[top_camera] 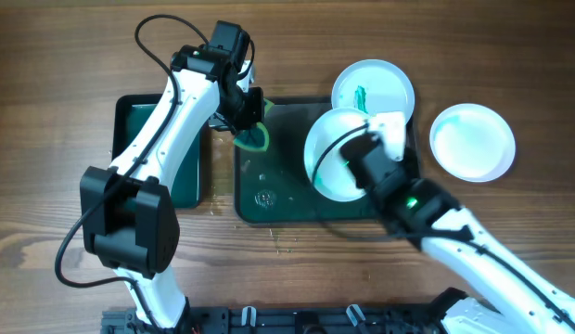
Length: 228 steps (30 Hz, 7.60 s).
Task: Clean dirty plates on tray and stack at the side
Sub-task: 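Lift the second plate with the right gripper and carry it rightward, then stack the plate onto the first cleaned plate and release, then move the right gripper to the last plate and grasp its rim, then scrub the last plate with the sponge in the left gripper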
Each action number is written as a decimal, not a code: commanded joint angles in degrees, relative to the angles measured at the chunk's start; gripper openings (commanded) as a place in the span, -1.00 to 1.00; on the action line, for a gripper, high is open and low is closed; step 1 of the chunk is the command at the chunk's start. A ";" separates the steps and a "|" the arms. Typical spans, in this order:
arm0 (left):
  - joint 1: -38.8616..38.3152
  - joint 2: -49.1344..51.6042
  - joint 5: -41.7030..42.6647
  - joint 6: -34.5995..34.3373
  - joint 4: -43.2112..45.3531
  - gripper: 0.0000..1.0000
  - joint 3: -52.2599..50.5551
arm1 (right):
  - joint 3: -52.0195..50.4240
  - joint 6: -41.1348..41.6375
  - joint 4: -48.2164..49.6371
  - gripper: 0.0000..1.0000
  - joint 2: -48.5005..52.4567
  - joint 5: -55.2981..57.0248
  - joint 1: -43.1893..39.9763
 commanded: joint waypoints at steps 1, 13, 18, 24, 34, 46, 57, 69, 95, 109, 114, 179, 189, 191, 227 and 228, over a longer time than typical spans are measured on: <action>0.24 -0.83 -0.55 -0.72 -0.70 -0.92 0.68 | -0.09 2.19 1.05 -0.92 -4.02 -24.79 -12.22; -0.42 -0.83 -0.57 -0.92 -0.66 -0.92 0.68 | -0.09 2.56 -2.51 -0.92 -3.17 -45.05 -54.53; -0.87 -0.83 -0.57 -0.92 -0.61 -0.92 0.68 | -0.11 6.67 -2.67 -0.92 1.46 -32.63 -64.02; -0.87 -0.83 -0.55 -0.92 -0.24 -0.92 0.68 | -0.11 8.46 0.57 -0.91 9.75 -27.91 -65.48; -0.87 -0.83 -0.55 -0.94 -0.24 -0.92 0.68 | 0.04 8.39 4.90 -0.64 17.70 -27.78 -65.48; -0.87 -0.83 -0.55 -0.92 -0.26 -0.92 0.68 | 7.28 -3.74 4.39 -0.07 13.77 -54.64 -57.46; -0.87 -0.83 -0.55 -0.94 -0.24 -0.92 0.68 | 8.02 0.37 10.49 -0.03 20.00 -46.34 -39.50; -0.87 -0.83 -0.57 -0.92 -0.20 -0.92 0.68 | 8.02 5.27 18.45 -0.22 34.27 -47.54 -34.97; -0.87 -0.83 -0.57 -0.90 -0.17 -0.92 0.68 | 8.00 -18.93 -8.83 -0.31 22.08 -51.23 -32.85; -0.87 -0.83 -0.57 -0.92 0.24 -0.92 0.68 | 8.33 -30.88 14.78 -0.44 32.33 -52.72 -32.11; -0.87 -0.83 -0.57 -0.92 0.90 -0.92 0.68 | 8.35 -32.06 16.46 -0.43 35.85 -52.74 -30.86; -16.09 16.55 11.65 -10.95 14.58 -0.92 0.59 | 3.23 8.44 6.16 -0.91 36.37 -50.77 -21.49; -13.25 16.55 -16.76 -18.86 8.52 -0.92 0.59 | 3.23 8.48 6.19 -0.92 36.37 -50.77 -21.49; -13.38 16.52 -16.79 -19.02 8.55 -0.92 0.59 | 3.23 8.46 6.12 -0.91 36.37 -50.77 -21.49; -14.49 16.52 -2.29 -8.37 0.68 -0.92 0.59 | 2.86 6.03 7.54 -0.91 36.37 -55.19 -21.51; -14.49 16.52 3.34 -5.95 0.20 -0.92 0.59 | 2.86 6.54 7.82 -0.91 36.37 -55.63 -21.51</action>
